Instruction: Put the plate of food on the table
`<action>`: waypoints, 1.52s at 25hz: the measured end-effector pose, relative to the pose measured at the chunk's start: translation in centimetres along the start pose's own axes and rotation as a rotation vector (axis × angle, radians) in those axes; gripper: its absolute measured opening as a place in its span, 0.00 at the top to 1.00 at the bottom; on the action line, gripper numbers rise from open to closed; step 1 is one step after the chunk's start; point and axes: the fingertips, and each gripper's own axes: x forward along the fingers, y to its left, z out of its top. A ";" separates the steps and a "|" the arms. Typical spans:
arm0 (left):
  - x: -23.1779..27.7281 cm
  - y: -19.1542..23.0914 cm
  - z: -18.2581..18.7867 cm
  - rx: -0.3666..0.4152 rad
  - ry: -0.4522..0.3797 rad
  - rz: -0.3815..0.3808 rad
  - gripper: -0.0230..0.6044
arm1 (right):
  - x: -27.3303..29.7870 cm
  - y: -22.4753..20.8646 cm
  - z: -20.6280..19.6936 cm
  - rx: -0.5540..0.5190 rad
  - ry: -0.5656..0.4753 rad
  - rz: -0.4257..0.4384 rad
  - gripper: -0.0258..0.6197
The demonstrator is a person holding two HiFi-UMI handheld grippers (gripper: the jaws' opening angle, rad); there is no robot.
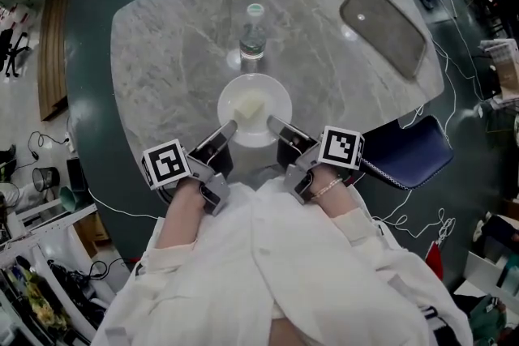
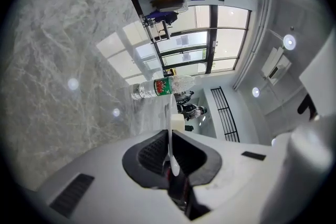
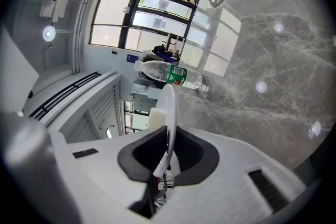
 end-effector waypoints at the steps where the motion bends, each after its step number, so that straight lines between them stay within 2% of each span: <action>1: 0.1 0.2 0.0 0.000 0.006 0.005 0.93 | 0.1 -0.2 -0.1 0.002 0.000 -0.007 0.94; 7: 0.5 0.8 -0.2 0.037 0.049 0.004 0.93 | 0.0 -1.0 -0.5 -0.002 0.006 -0.046 0.94; 9: 0.7 1.1 -0.2 0.043 0.059 0.007 0.93 | 0.3 -0.7 -0.4 -0.037 0.011 -0.027 0.94; 11: 0.7 1.5 -0.2 0.030 0.072 0.024 0.93 | 0.8 -0.6 -0.4 -0.076 0.018 -0.009 0.94; 14: 0.8 2.0 -0.3 -0.002 0.093 0.045 0.93 | 1.1 -1.2 -0.7 -0.093 0.032 -0.025 0.94; 19: 1.9 2.6 0.0 0.085 0.142 0.009 0.93 | 1.3 -2.6 -0.5 -0.076 0.035 -0.026 0.94; 24: 2.6 3.9 0.7 0.100 0.169 0.028 0.92 | 2.3 -3.8 -0.3 -0.131 0.067 -0.070 0.90; 29: 2.7 5.5 1.0 0.031 0.167 0.074 0.92 | 3.0 -5.6 0.0 -0.230 0.109 -0.155 0.85; 32: 3.0 6.4 1.1 0.031 0.169 0.067 0.93 | 3.3 -6.3 0.1 -0.312 0.120 -0.212 0.81; 38: 3.2 8.2 1.2 -0.042 0.157 0.134 0.92 | 4.0 -7.3 0.6 -0.425 0.146 -0.292 0.76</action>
